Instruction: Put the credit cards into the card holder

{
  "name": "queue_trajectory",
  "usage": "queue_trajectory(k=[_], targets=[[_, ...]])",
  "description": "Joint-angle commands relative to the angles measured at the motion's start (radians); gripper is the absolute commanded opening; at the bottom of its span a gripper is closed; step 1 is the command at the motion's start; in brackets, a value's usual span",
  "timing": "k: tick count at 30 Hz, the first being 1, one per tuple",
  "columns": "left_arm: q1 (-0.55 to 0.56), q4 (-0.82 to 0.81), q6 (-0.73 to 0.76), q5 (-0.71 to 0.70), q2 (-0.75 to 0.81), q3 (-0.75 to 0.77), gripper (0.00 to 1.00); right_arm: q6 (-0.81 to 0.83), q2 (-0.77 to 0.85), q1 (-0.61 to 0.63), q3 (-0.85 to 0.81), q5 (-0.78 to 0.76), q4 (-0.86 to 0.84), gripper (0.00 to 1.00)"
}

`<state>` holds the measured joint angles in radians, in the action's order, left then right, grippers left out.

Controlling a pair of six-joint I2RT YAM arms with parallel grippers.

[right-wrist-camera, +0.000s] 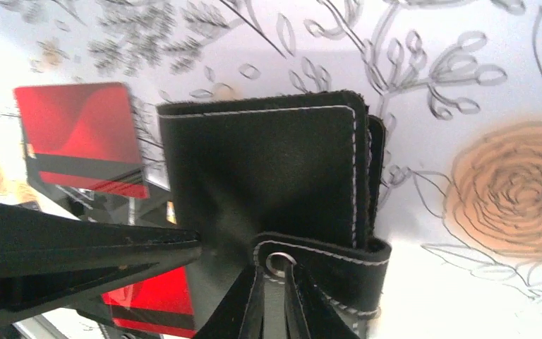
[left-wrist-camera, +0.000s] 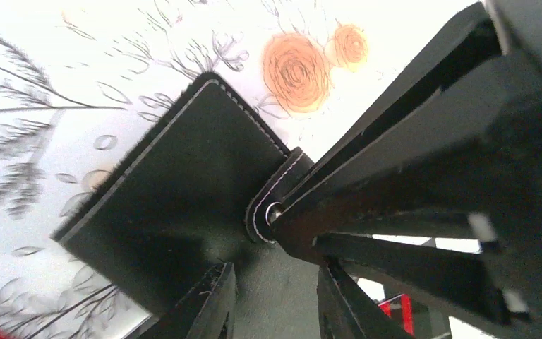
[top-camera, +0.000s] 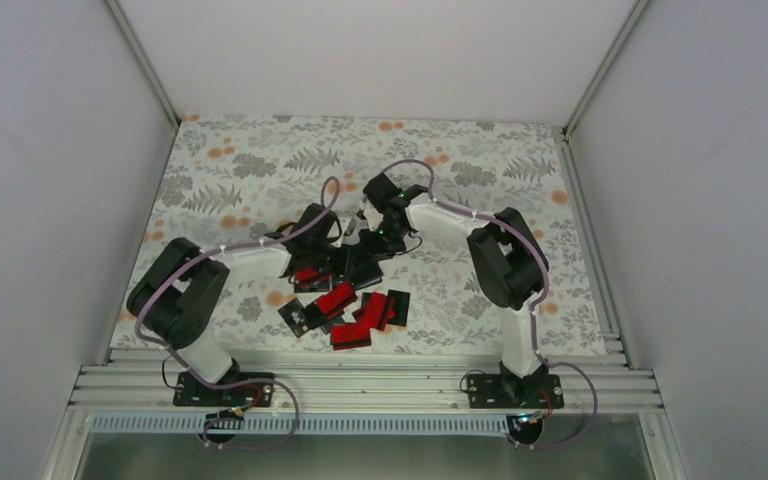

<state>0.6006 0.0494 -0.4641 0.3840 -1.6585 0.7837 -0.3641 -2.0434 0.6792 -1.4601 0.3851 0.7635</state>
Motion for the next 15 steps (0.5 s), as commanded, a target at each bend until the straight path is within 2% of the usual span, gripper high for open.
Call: queue_trajectory(k=[1, 5, 8, 9, 10, 12, 13, 14, 15], targets=[[-0.025, 0.137, 0.043, -0.084, 0.105, 0.085, 0.35, 0.014, 0.050, 0.016, -0.082, 0.015, -0.029, 0.12], [-0.044, 0.235, 0.065, -0.131, 0.171, 0.174, 0.58, 0.029, 0.138, -0.011, -0.112, 0.010, -0.051, 0.26], [-0.051, 0.311, 0.086, -0.189, 0.219, 0.238, 0.81, 0.046, 0.215, -0.044, -0.100, -0.010, -0.091, 0.45], [-0.055, 0.331, 0.094, -0.214, 0.238, 0.256, 0.95, 0.052, 0.244, -0.058, -0.092, -0.020, -0.105, 0.53], [-0.058, 0.352, 0.100, -0.241, 0.256, 0.275, 1.00, 0.053, 0.274, -0.073, -0.082, -0.031, -0.118, 0.60], [-0.066, 0.396, 0.113, -0.314, 0.284, 0.315, 1.00, 0.056, 0.350, -0.106, -0.053, -0.043, -0.152, 0.74], [-0.070, 0.419, 0.115, -0.347, 0.294, 0.337, 1.00, 0.058, 0.370, -0.126, -0.042, -0.053, -0.168, 0.94], [-0.074, 0.439, 0.120, -0.378, 0.305, 0.358, 1.00, 0.062, 0.421, -0.152, -0.033, -0.061, -0.182, 0.99], [-0.077, 0.457, 0.124, -0.409, 0.313, 0.377, 1.00, 0.068, 0.450, -0.173, -0.023, -0.065, -0.200, 1.00]])
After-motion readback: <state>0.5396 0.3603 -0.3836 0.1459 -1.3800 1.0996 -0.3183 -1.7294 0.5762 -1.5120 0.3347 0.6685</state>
